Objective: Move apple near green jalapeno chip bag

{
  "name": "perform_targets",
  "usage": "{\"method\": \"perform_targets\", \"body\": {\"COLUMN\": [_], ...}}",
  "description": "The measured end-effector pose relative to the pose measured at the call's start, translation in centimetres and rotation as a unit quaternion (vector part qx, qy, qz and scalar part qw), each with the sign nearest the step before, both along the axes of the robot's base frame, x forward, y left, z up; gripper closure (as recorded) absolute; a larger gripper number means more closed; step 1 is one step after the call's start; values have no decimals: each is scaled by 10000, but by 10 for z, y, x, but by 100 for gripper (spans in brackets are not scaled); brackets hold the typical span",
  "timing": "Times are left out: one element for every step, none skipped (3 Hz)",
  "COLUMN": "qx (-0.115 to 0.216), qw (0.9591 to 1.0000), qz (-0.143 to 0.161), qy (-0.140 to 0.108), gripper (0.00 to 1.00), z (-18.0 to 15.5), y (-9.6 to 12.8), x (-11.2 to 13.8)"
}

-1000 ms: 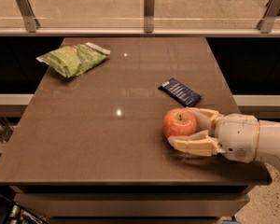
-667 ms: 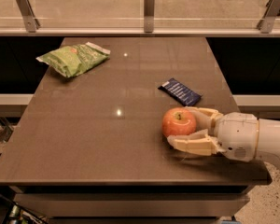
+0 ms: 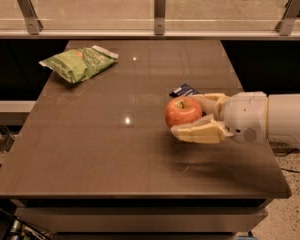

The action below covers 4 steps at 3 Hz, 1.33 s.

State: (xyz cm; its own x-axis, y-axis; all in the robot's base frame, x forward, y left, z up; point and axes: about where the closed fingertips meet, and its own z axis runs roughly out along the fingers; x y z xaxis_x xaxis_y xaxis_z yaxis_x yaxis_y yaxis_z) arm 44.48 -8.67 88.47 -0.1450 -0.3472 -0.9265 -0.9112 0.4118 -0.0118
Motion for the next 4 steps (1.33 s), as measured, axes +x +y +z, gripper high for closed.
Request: {"method": "perform_targets", "body": {"qx": [-233, -316, -307, -306], "qw": [9997, 9994, 9993, 9991], "qz": [54, 128, 190, 208], "qy": [27, -12, -98, -189], "gripper": [100, 100, 100, 100], "z": [20, 34, 45, 56], "y": [12, 23, 32, 40], "x": [18, 39, 62, 88]}}
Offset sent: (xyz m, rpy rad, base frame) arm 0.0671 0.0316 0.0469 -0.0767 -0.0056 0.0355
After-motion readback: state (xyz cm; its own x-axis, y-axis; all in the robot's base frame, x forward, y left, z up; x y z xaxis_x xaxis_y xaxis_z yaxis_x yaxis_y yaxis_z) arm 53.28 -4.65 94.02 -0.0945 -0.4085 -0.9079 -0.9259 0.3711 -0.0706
